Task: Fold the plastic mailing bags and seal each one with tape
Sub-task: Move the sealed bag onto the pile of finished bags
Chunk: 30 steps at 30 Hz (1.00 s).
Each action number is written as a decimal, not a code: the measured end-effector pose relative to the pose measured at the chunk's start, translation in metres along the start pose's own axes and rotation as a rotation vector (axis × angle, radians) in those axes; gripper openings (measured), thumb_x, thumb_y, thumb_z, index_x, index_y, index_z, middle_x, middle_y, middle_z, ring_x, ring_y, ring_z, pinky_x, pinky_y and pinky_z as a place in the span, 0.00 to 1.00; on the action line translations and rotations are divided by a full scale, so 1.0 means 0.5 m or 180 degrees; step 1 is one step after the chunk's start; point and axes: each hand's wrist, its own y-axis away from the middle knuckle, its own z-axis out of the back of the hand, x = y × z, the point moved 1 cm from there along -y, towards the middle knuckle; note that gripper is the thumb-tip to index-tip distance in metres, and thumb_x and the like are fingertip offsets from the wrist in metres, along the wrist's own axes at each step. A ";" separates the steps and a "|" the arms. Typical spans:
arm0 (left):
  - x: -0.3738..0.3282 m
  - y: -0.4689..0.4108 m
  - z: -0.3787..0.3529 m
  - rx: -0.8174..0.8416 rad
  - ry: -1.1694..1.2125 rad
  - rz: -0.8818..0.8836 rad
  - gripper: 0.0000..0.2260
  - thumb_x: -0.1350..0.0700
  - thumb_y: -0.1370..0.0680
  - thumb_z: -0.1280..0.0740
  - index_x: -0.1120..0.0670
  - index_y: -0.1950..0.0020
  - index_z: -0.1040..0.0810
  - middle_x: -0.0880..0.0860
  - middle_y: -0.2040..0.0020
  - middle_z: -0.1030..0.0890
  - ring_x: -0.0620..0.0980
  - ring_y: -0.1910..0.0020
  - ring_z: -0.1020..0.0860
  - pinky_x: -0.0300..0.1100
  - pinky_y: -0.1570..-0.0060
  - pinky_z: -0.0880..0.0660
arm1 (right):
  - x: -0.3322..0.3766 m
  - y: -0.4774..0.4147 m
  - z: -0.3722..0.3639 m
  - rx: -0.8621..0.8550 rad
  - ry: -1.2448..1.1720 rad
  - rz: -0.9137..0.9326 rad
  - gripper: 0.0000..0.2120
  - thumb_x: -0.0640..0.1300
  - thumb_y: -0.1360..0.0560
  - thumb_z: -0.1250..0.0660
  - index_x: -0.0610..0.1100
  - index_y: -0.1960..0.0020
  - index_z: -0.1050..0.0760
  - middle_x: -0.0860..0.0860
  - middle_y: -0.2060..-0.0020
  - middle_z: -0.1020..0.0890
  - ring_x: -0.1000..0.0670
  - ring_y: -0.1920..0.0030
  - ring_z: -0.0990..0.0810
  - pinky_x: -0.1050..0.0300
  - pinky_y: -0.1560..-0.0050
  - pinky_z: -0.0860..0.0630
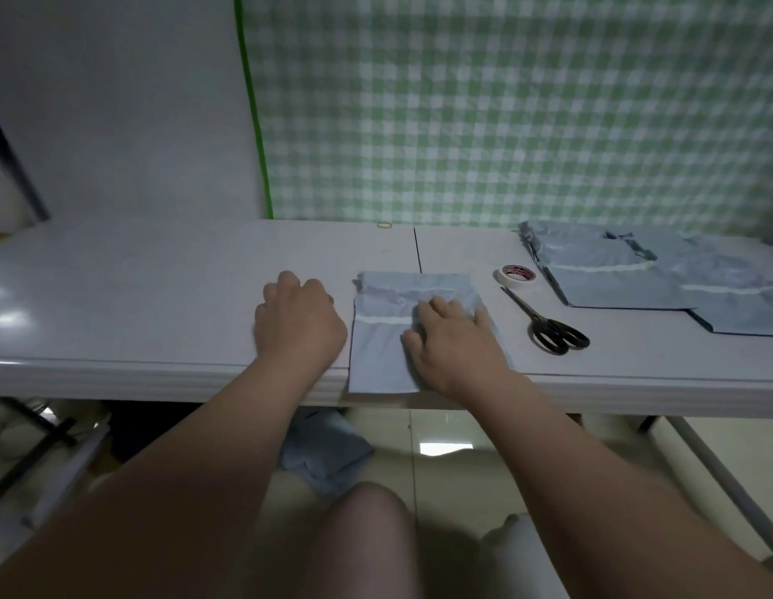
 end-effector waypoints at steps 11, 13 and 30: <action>-0.133 0.078 -0.042 0.1497 0.0786 -0.1432 0.23 0.45 0.17 0.57 0.48 0.22 0.47 0.47 0.22 0.46 0.45 0.23 0.48 0.44 0.26 0.53 | -0.049 0.011 -0.022 0.0334 -0.0089 0.0144 0.30 0.54 0.21 0.52 0.47 0.22 0.54 0.43 0.23 0.50 0.44 0.23 0.52 0.46 0.25 0.51; -0.122 0.070 -0.046 0.1473 0.0441 -0.1398 0.24 0.45 0.17 0.58 0.49 0.22 0.50 0.50 0.21 0.49 0.47 0.23 0.51 0.45 0.27 0.54 | -0.057 0.012 -0.016 0.0331 -0.0394 -0.0117 0.28 0.56 0.20 0.54 0.49 0.22 0.51 0.43 0.23 0.48 0.44 0.24 0.50 0.48 0.25 0.50; -0.113 0.016 -0.012 0.0544 0.2887 0.0778 0.23 0.66 0.29 0.31 0.56 0.34 0.26 0.56 0.35 0.26 0.56 0.41 0.24 0.50 0.40 0.25 | -0.082 -0.024 0.079 -0.0189 -0.1888 -0.1836 0.12 0.38 0.25 0.37 0.41 0.43 0.21 0.44 0.43 0.20 0.43 0.41 0.24 0.58 0.48 0.28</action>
